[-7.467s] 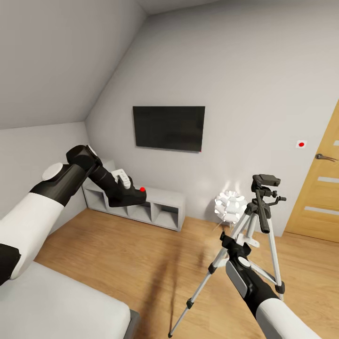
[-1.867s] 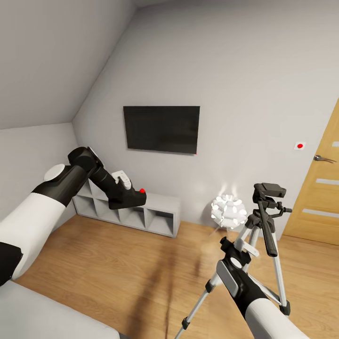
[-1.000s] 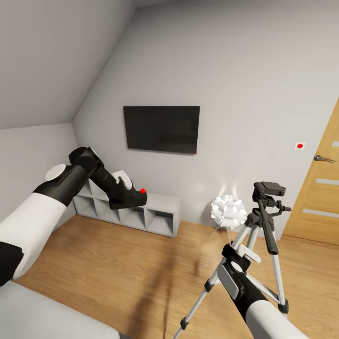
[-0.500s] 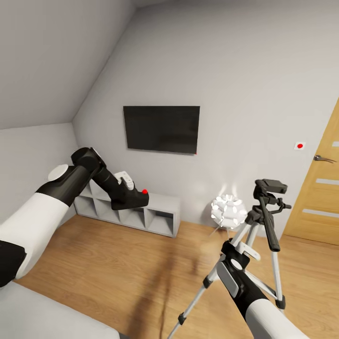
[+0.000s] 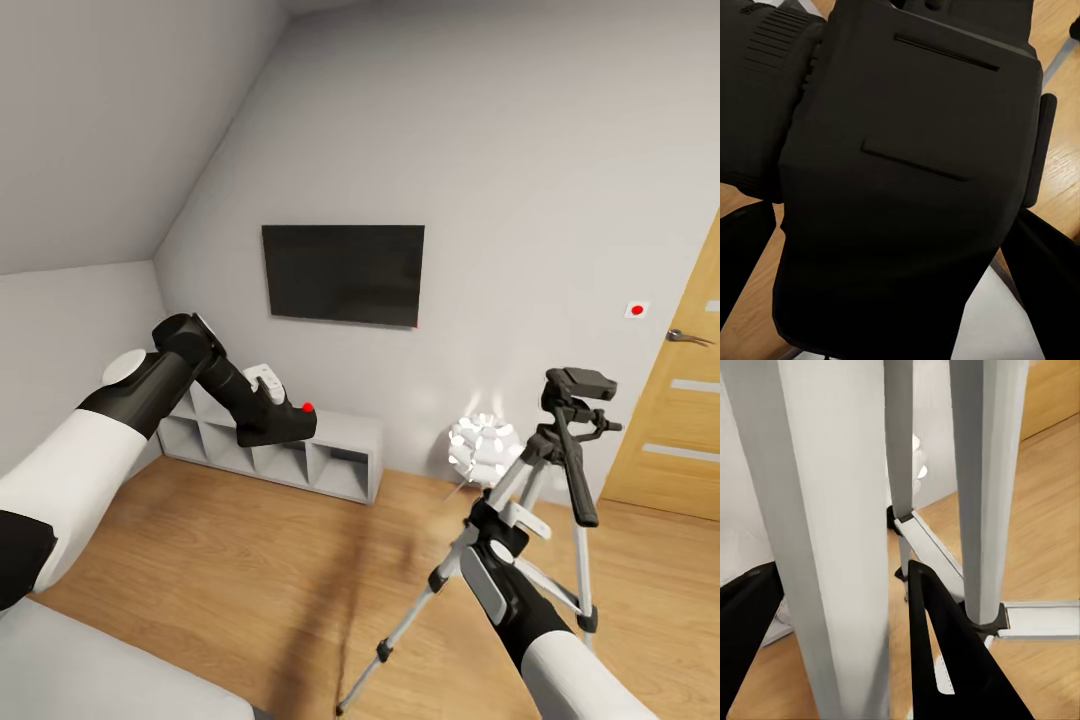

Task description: Attach the digital camera to the camera tripod in the bedroom.

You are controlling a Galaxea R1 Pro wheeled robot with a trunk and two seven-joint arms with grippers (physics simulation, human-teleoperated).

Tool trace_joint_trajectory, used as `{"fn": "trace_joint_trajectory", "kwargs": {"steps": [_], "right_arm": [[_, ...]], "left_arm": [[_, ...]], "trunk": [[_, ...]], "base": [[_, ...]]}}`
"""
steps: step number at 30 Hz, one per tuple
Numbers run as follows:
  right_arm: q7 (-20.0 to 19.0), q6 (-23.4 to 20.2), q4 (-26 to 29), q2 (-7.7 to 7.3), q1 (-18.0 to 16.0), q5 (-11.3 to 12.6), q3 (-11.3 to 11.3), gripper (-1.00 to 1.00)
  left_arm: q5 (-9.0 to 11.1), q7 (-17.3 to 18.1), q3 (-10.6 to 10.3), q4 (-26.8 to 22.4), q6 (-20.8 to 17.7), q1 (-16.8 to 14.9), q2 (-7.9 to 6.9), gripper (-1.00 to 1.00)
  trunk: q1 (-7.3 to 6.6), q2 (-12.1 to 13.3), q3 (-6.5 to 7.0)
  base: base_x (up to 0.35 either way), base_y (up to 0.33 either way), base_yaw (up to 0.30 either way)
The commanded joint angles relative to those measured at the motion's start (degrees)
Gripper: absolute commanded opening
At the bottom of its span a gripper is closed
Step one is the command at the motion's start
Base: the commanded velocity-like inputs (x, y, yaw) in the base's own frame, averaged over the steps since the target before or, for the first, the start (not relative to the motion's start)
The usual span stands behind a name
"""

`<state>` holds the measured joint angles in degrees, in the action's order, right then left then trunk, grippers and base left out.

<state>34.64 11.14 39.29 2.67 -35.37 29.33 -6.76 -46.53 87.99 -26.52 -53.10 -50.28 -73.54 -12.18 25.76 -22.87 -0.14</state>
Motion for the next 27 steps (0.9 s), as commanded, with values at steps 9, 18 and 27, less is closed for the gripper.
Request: {"fn": "trace_joint_trajectory", "kwargs": {"steps": [9, 18, 27], "right_arm": [[5.1, 0.2, 3.1, -0.03, -0.1, -0.1, -0.4, -1.00], [5.6, 0.1, 3.5, -0.08, -0.1, 0.0, -0.3, -1.00], [5.5, 0.1, 3.5, -0.11, -0.1, 0.0, -0.4, -1.00]], "left_arm": [[-0.5, 0.5, -0.1, -0.1, -0.6, 0.0, -0.04, -1.00], [-0.5, 0.5, -0.1, -0.1, -0.6, 0.0, -0.04, -1.00], [-0.5, 0.5, -0.1, -0.1, -0.6, 0.0, -0.04, -1.00]], "trunk": [[0.02, -0.1, -0.02], [0.02, -0.1, -0.02], [0.02, -0.1, -0.02]], "base": [[0.000, 0.000, 0.000], [0.000, 0.000, 0.000], [0.000, -0.001, 0.000]]}}
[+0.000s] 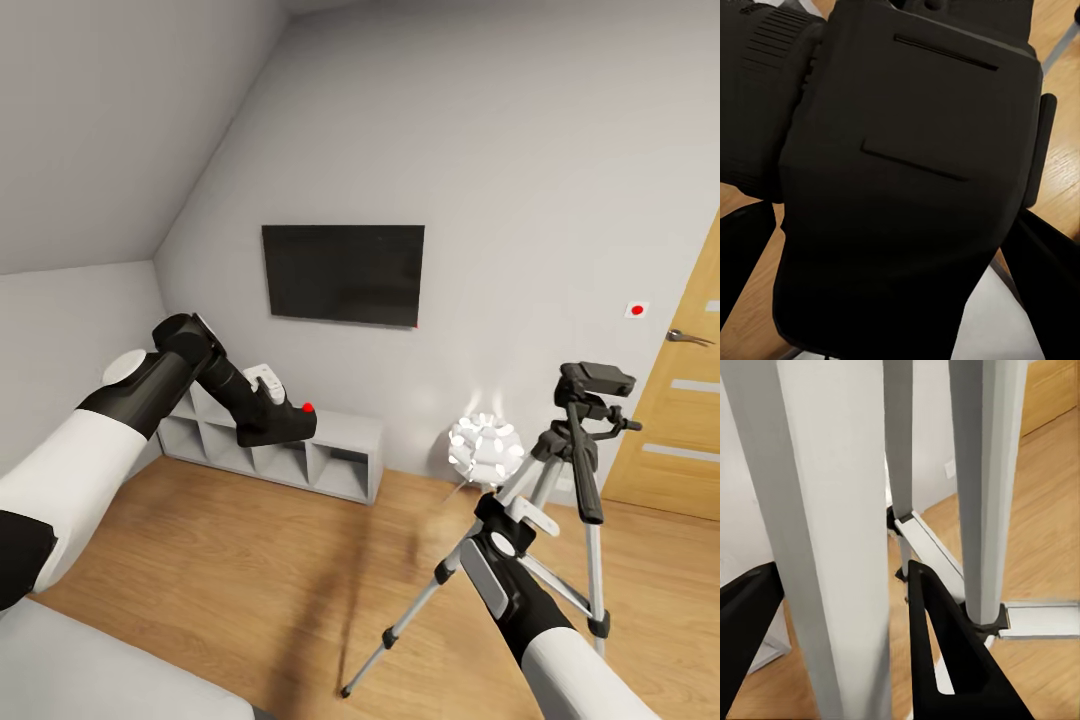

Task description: Attach the digital camera to the camera tripod in the bedroom.

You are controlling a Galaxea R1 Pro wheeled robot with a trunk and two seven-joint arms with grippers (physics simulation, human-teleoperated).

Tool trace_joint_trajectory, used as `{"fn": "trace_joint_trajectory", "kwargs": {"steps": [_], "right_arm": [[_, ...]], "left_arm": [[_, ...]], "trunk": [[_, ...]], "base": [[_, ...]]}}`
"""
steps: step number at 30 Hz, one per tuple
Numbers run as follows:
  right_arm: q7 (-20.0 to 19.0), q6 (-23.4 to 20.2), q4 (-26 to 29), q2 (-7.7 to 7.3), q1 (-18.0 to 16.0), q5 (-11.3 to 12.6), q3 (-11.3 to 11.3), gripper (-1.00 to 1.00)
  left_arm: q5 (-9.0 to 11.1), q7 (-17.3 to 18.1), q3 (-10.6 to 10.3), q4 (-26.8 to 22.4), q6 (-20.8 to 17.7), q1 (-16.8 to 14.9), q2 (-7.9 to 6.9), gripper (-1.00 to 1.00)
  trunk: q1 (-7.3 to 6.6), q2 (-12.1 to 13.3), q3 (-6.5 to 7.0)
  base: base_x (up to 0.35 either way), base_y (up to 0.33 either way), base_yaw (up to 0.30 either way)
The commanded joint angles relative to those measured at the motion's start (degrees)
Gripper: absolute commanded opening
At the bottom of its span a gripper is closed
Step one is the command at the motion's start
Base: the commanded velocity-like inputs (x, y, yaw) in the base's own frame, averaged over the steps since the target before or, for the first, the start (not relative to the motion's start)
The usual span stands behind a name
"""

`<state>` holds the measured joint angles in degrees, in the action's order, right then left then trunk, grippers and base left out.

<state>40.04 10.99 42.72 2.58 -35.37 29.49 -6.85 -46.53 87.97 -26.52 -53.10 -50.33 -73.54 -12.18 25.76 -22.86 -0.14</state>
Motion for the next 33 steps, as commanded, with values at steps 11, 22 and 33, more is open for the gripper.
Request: {"fn": "trace_joint_trajectory", "kwargs": {"steps": [11, 22, 33], "right_arm": [[0.0, 0.2, 0.1, -0.03, -0.1, -0.1, -0.3, -1.00], [0.0, 0.2, 0.1, 0.00, -0.1, -0.1, -0.3, -1.00], [0.0, 0.2, 0.1, -0.02, -0.1, -0.1, -0.3, -1.00]], "left_arm": [[-0.5, 0.5, -0.1, -0.1, -0.6, 0.0, -0.04, -1.00], [-0.5, 0.5, -0.1, -0.2, -0.6, 0.0, -0.04, -1.00], [-0.5, 0.5, -0.1, -0.1, -0.6, 0.0, -0.04, -1.00]], "trunk": [[0.02, -0.1, -0.02], [0.02, -0.1, -0.02], [0.02, -0.1, -0.02]], "base": [[0.000, -0.194, 0.000], [0.000, -0.293, 0.000], [-0.121, -0.294, 0.000]]}}
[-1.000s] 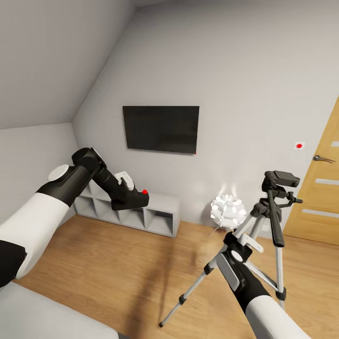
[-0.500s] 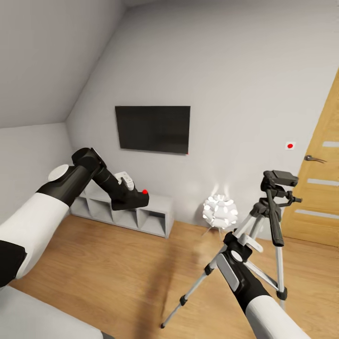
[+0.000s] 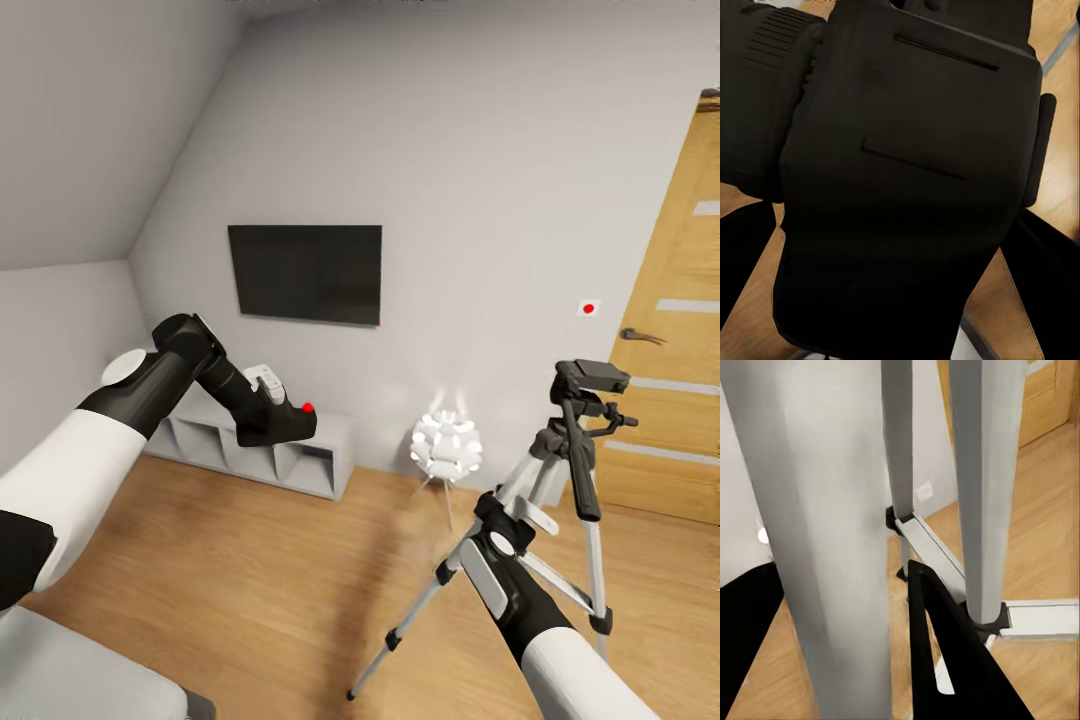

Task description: Attach the digital camera to the camera tripod in the bedroom.

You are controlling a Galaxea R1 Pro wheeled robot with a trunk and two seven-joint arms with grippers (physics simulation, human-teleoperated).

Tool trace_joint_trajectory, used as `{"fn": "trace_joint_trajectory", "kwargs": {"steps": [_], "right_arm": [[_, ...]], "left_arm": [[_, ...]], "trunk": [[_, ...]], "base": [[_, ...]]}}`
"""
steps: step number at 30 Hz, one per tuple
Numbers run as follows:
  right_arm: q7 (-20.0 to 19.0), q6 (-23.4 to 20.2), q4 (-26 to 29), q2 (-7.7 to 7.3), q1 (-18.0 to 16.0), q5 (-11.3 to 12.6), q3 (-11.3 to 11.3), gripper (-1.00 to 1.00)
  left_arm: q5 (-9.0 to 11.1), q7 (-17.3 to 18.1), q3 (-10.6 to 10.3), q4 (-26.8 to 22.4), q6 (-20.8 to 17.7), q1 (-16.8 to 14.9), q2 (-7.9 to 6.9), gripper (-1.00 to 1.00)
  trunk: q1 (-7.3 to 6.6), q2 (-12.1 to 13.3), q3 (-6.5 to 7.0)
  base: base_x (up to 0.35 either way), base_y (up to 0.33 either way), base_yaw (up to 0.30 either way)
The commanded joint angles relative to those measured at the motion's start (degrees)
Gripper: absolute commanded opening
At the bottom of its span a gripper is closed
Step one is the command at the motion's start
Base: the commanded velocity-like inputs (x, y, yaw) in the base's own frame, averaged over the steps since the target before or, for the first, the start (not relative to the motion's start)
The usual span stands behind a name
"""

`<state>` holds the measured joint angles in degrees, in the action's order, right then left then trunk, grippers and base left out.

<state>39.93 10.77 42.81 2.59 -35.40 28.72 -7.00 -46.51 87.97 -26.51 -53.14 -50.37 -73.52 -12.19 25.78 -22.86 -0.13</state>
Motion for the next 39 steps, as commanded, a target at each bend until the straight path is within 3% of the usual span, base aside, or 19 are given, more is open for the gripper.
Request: {"fn": "trace_joint_trajectory", "kwargs": {"steps": [1, 24, 26, 29, 32, 39], "right_arm": [[0.1, 0.4, 0.0, -0.03, 0.0, 0.6, -0.1, -1.00], [0.1, 0.2, 0.0, -0.02, 0.0, 0.6, -0.3, -1.00], [0.1, 0.2, 0.0, -0.03, 0.0, 0.6, -0.5, -1.00], [0.1, 0.2, 0.0, -0.04, 0.0, 0.6, -3.4, -1.00], [0.1, 0.2, 0.0, -0.04, 0.0, 0.6, -4.6, -1.00], [0.1, 0.1, 0.0, -0.02, 0.0, 0.6, -5.1, -1.00]], "left_arm": [[-0.5, 0.5, -0.1, -0.1, -0.6, 0.0, -0.03, -1.00], [-0.5, 0.7, -0.2, 1.1, -2.8, 0.0, 0.55, -1.00], [-0.5, 0.7, -0.2, 1.1, -2.8, 0.0, 1.12, -1.00], [-0.5, 0.9, -0.1, 1.5, -2.9, 0.0, 2.54, -1.00], [-0.4, 1.0, -0.1, 2.3, -4.3, 0.0, 3.59, -1.00], [-0.2, 1.0, -0.1, 5.0, -6.3, 0.0, 4.76, -1.00]], "trunk": [[0.00, -0.1, -0.03], [0.00, -0.1, -0.03], [0.00, -0.1, -0.03], [0.00, -0.1, -0.03], [0.00, -0.1, -0.03], [0.00, -0.1, -0.03]], "base": [[-0.216, -0.279, 0.000], [-0.246, -0.265, 0.000], [-0.240, -0.265, 0.000], [-0.230, -0.270, 0.000], [-0.216, -0.284, 0.000], [-0.178, -0.306, 0.000]]}}
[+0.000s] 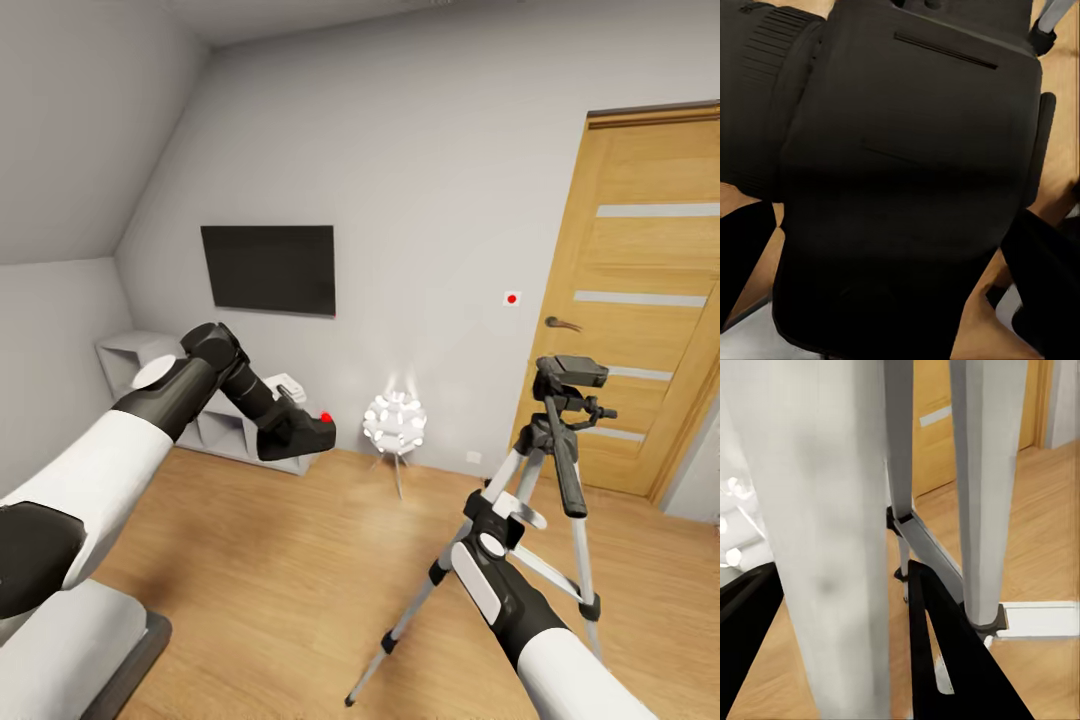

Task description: Attach the digital camera to the camera tripod in the bedroom.

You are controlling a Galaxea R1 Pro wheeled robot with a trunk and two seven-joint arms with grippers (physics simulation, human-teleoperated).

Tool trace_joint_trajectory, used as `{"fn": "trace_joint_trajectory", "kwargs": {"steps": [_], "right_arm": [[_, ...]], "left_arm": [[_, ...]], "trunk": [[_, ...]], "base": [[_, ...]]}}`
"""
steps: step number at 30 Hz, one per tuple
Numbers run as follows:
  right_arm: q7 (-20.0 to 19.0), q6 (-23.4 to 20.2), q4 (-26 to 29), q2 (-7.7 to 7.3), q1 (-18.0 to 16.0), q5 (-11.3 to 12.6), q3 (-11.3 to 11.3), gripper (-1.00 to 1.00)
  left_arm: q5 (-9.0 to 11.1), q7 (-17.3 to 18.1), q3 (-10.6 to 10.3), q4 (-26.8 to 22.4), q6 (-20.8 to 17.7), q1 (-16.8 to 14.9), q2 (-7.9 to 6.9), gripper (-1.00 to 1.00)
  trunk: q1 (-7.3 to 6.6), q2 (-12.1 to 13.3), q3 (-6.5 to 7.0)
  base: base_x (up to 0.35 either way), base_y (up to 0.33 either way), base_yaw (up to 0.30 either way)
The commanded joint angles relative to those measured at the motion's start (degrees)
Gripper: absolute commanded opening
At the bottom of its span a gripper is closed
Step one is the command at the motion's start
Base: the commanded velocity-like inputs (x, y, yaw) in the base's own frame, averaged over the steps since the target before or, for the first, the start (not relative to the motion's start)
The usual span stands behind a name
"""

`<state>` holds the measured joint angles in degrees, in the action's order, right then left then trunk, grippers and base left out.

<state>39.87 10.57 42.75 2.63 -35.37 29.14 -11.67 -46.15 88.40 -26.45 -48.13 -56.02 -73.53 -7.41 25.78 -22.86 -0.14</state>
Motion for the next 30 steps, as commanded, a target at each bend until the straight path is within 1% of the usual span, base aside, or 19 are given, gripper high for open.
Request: {"fn": "trace_joint_trajectory", "kwargs": {"steps": [1, 4, 7, 9, 12, 16, 20, 23, 24, 26, 27, 29, 30], "right_arm": [[0.2, 0.3, 0.1, -0.06, 0.0, 0.2, -0.4, -1.00], [0.2, -0.4, 0.1, -0.06, 0.0, 0.2, -0.6, -1.00], [0.1, -2.4, 0.1, -0.07, 0.0, 0.2, -0.6, -1.00], [-0.4, -3.8, 0.1, -0.08, 0.0, 0.2, -0.6, -1.00], [-2.3, -5.3, 0.1, -0.20, 0.0, 0.1, -0.6, -1.00], [-4.9, -5.8, 0.1, -0.53, 0.0, -0.3, -0.6, -1.00], [-7.2, -6.1, 0.1, -1.09, 0.0, -1.7, -0.6, -1.00], [-8.4, -6.1, 0.1, -1.63, 0.0, -3.4, -0.5, -1.00], [-9.1, -6.1, 0.1, -2.12, 0.0, -4.3, -0.5, -1.00], [-10.0, -6.1, 0.1, -2.74, 0.0, -5.0, -0.4, -1.00], [-12.0, -6.1, 0.2, -3.58, 0.0, -5.7, -0.4, -1.00], [-14.1, -6.1, 0.3, -4.01, 0.0, -6.0, -0.4, -1.00], [-18.3, -6.2, 0.4, -4.68, 0.0, -6.4, -0.4, -1.00]], "left_arm": [[-0.5, 0.5, -0.1, 0.1, -0.7, 0.0, 0.06, -1.00], [-0.5, 0.6, 0.4, 0.4, -0.9, 0.0, 0.22, -1.00], [-0.4, 0.7, 1.4, 0.6, -1.1, 0.0, 0.40, -1.00], [-0.4, 0.8, 1.8, 0.6, -1.2, 0.0, 0.50, -1.00], [-0.4, 0.9, 2.0, 0.7, -1.2, 0.0, 0.54, -1.00], [-0.3, 1.1, 2.0, 0.8, -1.1, 0.0, 0.64, -1.00], [-0.3, 1.3, 2.0, 1.5, -0.9, 0.0, 1.00, -1.00], [-0.3, 1.3, 2.0, 2.1, -0.8, 0.0, 1.10, -1.00], [-0.3, 1.3, 2.0, 2.2, -0.8, 0.0, 1.14, -1.00], [-0.3, 1.3, 2.0, 2.4, -0.8, 0.0, 1.19, -1.00], [-0.3, 1.3, 2.0, 2.5, -0.8, 0.0, 1.22, -1.00], [-0.3, 1.3, 2.0, 2.5, -0.8, 0.0, 1.27, -1.00], [-0.3, 1.3, 2.0, 2.5, -0.8, 0.0, 1.45, -1.00]], "trunk": [[0.01, -0.1, -0.02], [0.01, -0.1, -0.02], [0.01, -0.1, -0.02], [0.01, -0.1, -0.02], [0.01, -0.1, -0.02], [0.01, -0.1, -0.02], [0.01, -0.1, -0.02], [0.01, -0.1, -0.02], [0.01, -0.1, -0.02], [0.01, -0.1, -0.02], [0.01, -0.1, -0.02], [0.01, -0.1, -0.02], [0.01, -0.1, -0.02]], "base": [[-0.152, -0.315, 0.000], [-0.133, -0.261, 0.000], [-0.050, -0.094, 0.000], [-0.019, -0.036, 0.000], [-0.008, -0.016, 0.000], [-0.003, -0.006, 0.000], [-0.001, -0.001, 0.000], [0.000, 0.000, 0.000], [0.000, 0.000, 0.000], [0.000, 0.000, 0.000], [0.000, 0.000, 0.000], [0.000, 0.000, 0.000], [0.000, 0.000, 0.000]]}}
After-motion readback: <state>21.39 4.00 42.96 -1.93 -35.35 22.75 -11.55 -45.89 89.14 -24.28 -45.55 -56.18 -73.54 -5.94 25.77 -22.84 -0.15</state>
